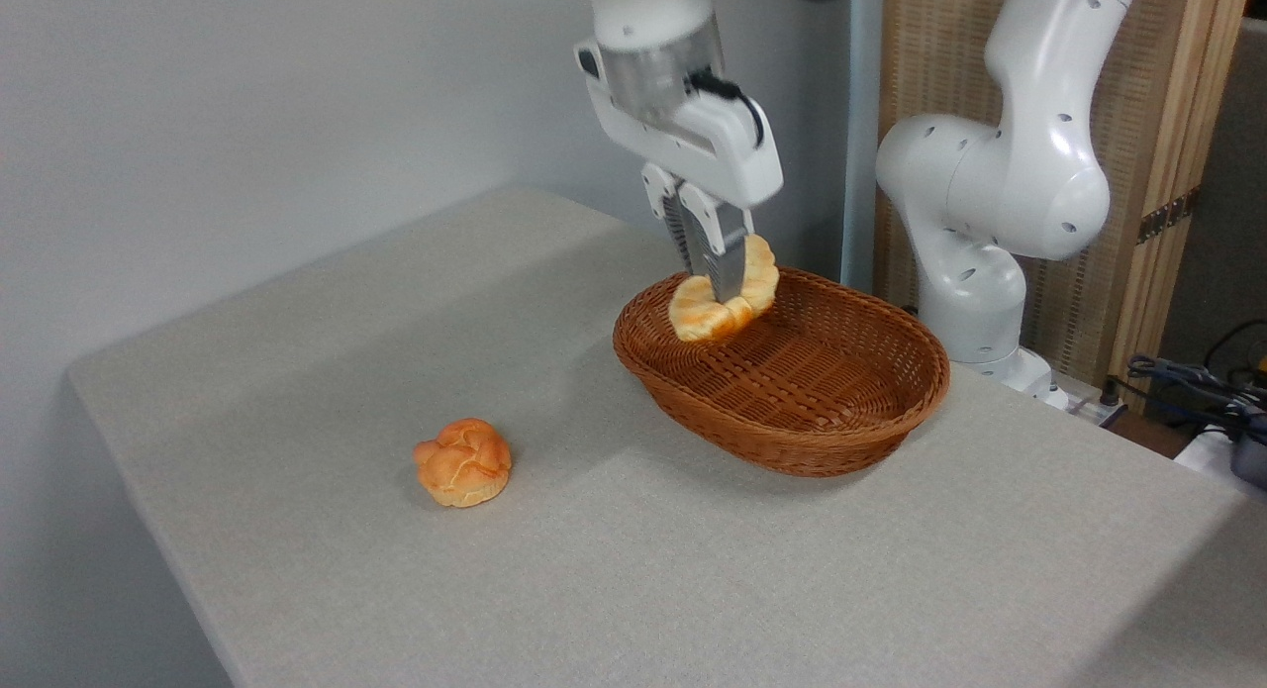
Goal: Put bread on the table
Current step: 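Lift the roll out of the basket and carry it beside the orange bun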
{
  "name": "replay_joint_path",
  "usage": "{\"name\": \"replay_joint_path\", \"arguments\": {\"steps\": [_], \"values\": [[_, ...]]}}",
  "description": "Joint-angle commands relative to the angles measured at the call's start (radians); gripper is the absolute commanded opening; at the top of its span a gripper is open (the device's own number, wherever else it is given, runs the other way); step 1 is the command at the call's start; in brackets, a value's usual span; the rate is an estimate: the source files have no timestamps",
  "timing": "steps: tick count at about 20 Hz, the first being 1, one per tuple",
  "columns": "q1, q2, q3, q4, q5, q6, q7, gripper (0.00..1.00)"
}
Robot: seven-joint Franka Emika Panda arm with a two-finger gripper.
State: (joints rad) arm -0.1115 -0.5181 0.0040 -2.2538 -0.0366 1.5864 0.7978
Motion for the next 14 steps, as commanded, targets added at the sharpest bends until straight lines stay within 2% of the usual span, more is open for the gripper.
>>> {"name": "replay_joint_path", "arguments": {"steps": [1, 4, 7, 8, 9, 11, 14], "values": [[-0.033, 0.171, 0.013, 0.213, 0.055, 0.001, 0.034, 0.29], [-0.042, 0.294, 0.004, 0.310, 0.063, 0.108, 0.034, 0.33], [-0.043, 0.340, -0.001, 0.309, 0.061, 0.254, 0.032, 0.64], [-0.043, 0.355, -0.002, 0.309, 0.061, 0.285, 0.027, 0.89], [-0.043, 0.371, -0.005, 0.309, 0.055, 0.320, 0.023, 1.00], [-0.043, 0.388, -0.039, 0.310, 0.043, 0.359, 0.017, 1.00], [-0.043, 0.398, -0.045, 0.309, 0.028, 0.377, 0.011, 1.00]]}}
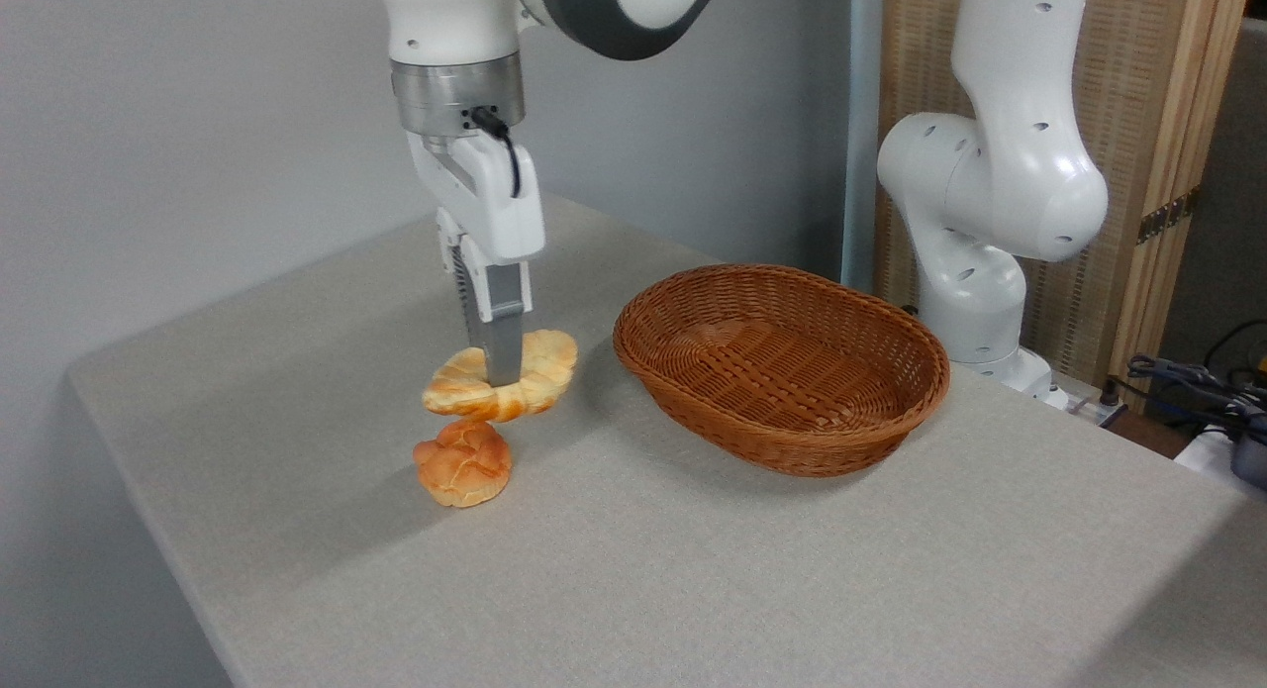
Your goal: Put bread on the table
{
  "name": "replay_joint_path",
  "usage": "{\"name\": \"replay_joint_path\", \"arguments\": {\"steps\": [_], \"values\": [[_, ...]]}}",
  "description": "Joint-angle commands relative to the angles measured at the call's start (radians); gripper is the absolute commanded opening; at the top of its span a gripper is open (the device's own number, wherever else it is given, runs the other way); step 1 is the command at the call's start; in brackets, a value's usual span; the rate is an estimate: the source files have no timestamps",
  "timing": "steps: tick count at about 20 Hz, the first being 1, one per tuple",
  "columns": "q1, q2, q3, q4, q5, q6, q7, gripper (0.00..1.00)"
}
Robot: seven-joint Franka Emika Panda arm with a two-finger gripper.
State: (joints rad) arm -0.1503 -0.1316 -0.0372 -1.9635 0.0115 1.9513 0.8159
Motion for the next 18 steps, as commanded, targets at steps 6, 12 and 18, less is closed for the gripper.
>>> {"name": "replay_joint_path", "arguments": {"steps": [6, 12, 18], "values": [[-0.005, 0.012, -0.012, 0.020, -0.058, 0.014, -0.003, 1.00], [0.011, -0.003, 0.000, 0.038, -0.056, 0.003, -0.014, 1.00], [0.107, -0.022, -0.017, 0.153, -0.059, -0.164, -0.120, 1.00]]}}
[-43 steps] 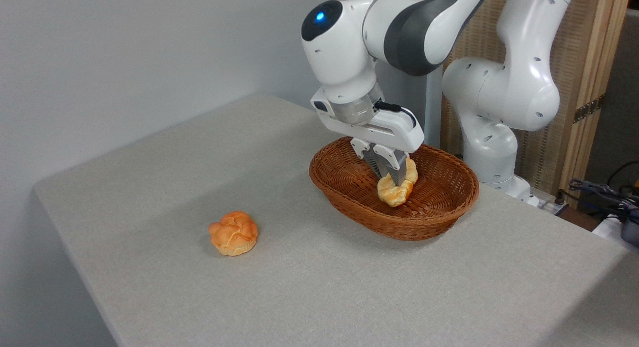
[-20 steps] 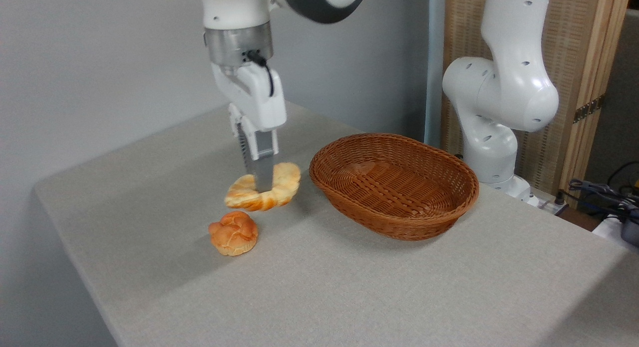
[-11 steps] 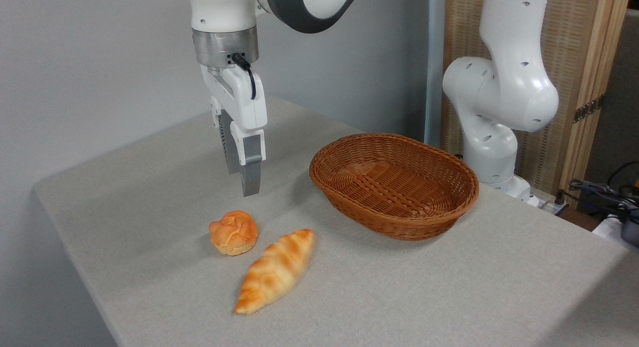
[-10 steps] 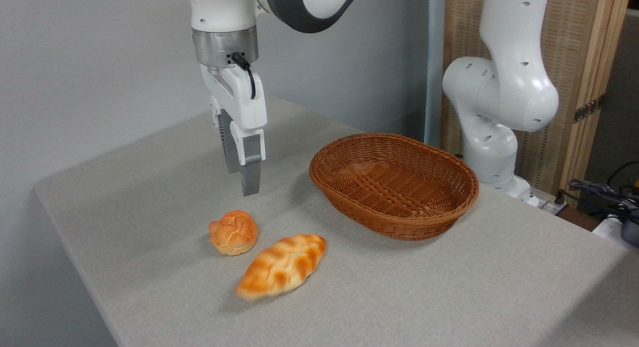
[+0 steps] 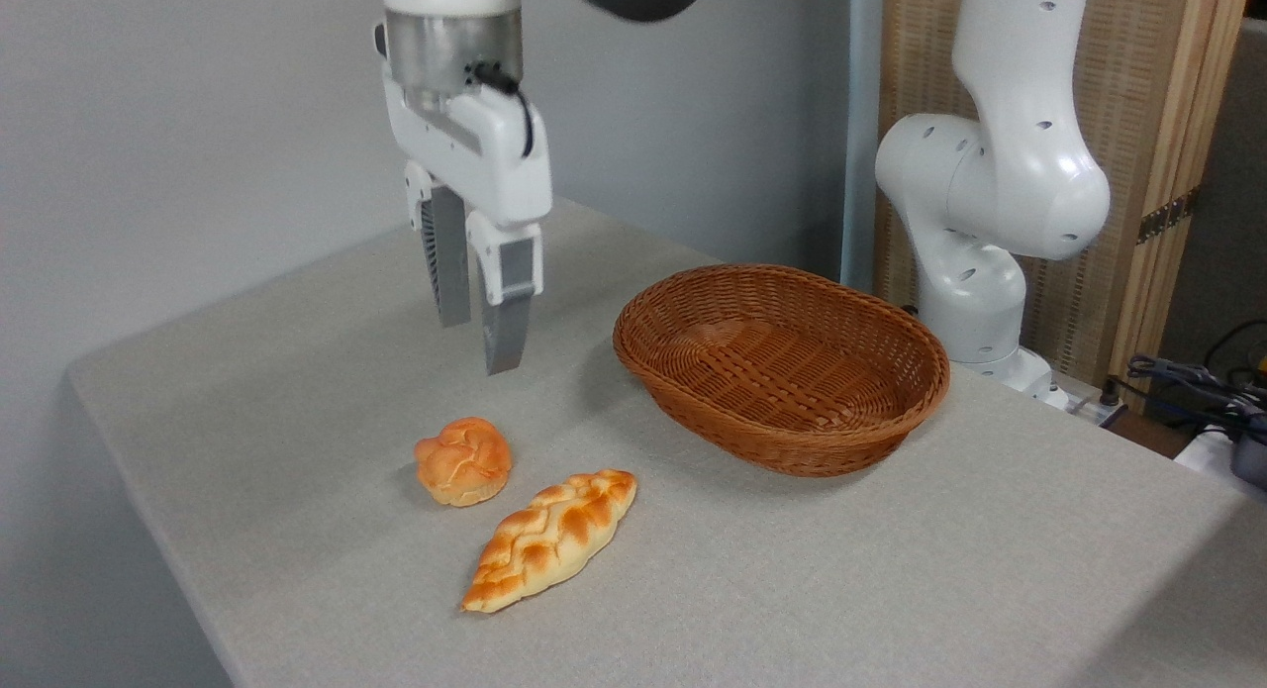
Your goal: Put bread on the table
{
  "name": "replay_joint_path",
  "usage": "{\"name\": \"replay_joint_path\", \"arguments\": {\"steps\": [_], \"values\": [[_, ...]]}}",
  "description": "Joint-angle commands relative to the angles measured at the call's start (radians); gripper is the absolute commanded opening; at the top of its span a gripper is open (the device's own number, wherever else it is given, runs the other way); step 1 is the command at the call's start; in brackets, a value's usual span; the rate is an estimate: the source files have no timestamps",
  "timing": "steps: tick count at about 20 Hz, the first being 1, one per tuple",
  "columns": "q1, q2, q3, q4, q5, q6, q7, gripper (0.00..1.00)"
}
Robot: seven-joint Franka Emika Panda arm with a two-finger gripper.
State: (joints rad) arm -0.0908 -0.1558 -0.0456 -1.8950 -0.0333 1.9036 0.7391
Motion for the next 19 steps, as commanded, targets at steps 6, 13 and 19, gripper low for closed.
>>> {"name": "replay_joint_path", "arguments": {"steps": [6, 13, 19], "values": [[0.135, 0.008, -0.011, 0.149, -0.014, -0.204, -0.026, 1.00], [0.152, 0.036, -0.014, 0.212, -0.004, -0.278, 0.039, 1.00], [0.152, 0.038, 0.000, 0.211, 0.000, -0.288, 0.036, 1.00]]}}
